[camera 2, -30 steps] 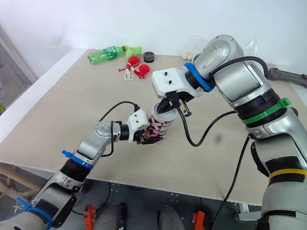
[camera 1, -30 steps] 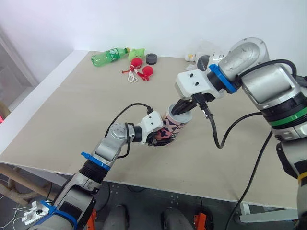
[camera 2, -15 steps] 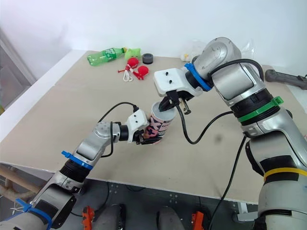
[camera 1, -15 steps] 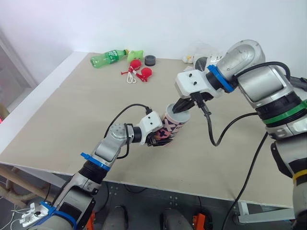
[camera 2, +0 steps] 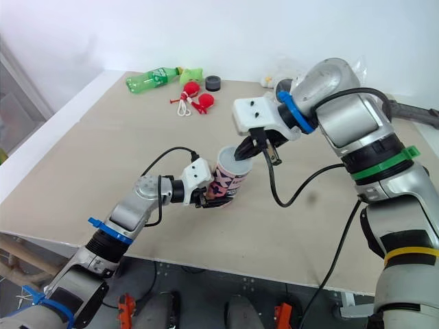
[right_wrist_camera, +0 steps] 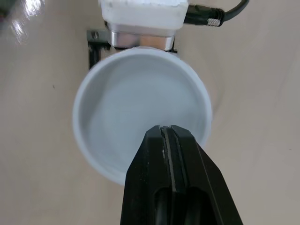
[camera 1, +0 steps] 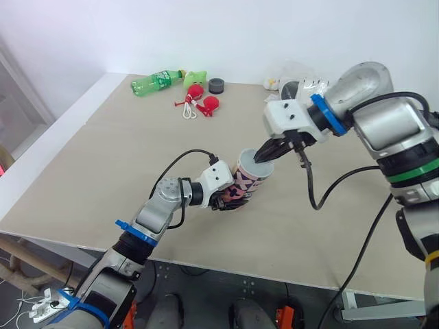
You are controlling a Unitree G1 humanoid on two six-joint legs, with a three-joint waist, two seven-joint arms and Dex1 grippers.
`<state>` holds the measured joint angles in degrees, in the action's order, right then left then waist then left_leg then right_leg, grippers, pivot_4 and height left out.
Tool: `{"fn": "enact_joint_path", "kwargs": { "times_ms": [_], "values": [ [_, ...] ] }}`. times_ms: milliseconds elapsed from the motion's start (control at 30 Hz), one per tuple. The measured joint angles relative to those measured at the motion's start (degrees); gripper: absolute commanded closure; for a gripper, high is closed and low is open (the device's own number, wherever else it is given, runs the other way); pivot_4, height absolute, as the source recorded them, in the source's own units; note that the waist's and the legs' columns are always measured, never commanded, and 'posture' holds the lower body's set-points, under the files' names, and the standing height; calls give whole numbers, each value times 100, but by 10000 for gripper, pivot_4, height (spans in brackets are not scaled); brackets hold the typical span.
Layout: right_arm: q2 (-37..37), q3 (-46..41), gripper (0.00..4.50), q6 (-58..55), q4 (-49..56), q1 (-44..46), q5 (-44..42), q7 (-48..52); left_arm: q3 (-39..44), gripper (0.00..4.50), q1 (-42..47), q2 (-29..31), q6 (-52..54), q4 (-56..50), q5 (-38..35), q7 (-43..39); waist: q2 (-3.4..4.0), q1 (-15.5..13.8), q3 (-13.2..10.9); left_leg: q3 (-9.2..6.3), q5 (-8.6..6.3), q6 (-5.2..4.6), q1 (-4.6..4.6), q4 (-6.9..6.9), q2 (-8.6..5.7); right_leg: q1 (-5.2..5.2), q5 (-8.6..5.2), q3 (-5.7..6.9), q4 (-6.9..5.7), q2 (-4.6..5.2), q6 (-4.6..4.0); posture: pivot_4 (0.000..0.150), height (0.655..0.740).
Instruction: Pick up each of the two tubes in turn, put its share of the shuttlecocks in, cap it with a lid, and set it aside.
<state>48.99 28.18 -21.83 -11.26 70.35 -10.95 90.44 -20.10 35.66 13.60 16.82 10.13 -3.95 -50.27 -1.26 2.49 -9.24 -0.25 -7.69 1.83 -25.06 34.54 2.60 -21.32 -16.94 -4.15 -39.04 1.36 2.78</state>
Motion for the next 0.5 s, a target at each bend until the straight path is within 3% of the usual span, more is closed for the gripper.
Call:
{"fn": "enact_joint_path", "kwargs": {
  "times_ms": [133,233,267,333,500],
  "values": [
    [37,-1129,44439,-701,761,-392,-815,-215,94,14362,-167,-54,-230,20,-91,37,7,-48,-5,-10,-7,10,-8,-7,-5,1,-11,0,2,-3,5,1500,7400],
    [71,-2035,44439,-1330,1558,-1181,-1468,-729,274,14362,-332,-205,-325,89,-283,150,-2,-82,-5,-14,-11,14,-10,-7,-5,4,-14,1,7,-6,8,1500,7400],
    [11,-2275,39949,-1569,1785,-1494,-1673,-970,344,14362,-374,-232,-350,127,-351,160,-2,-104,-6,-12,-11,13,-12,-5,-6,2,-15,-3,7,-6,11,1500,7400],
    [-146,-2715,35185,-1970,2177,-2018,-1997,-1485,415,14362,-410,-255,-433,186,-403,163,-1,-102,-7,-9,-10,13,-10,-4,-6,1,-15,-6,7,-7,11,1500,7400],
    [-738,-3583,12513,-2271,3109,-3333,-2414,-2861,533,14362,-478,-360,-607,356,-536,188,-3,-110,-7,-15,-10,12,-11,-2,-2,3,-15,-7,7,-21,15,1500,7400]
  ]
}}
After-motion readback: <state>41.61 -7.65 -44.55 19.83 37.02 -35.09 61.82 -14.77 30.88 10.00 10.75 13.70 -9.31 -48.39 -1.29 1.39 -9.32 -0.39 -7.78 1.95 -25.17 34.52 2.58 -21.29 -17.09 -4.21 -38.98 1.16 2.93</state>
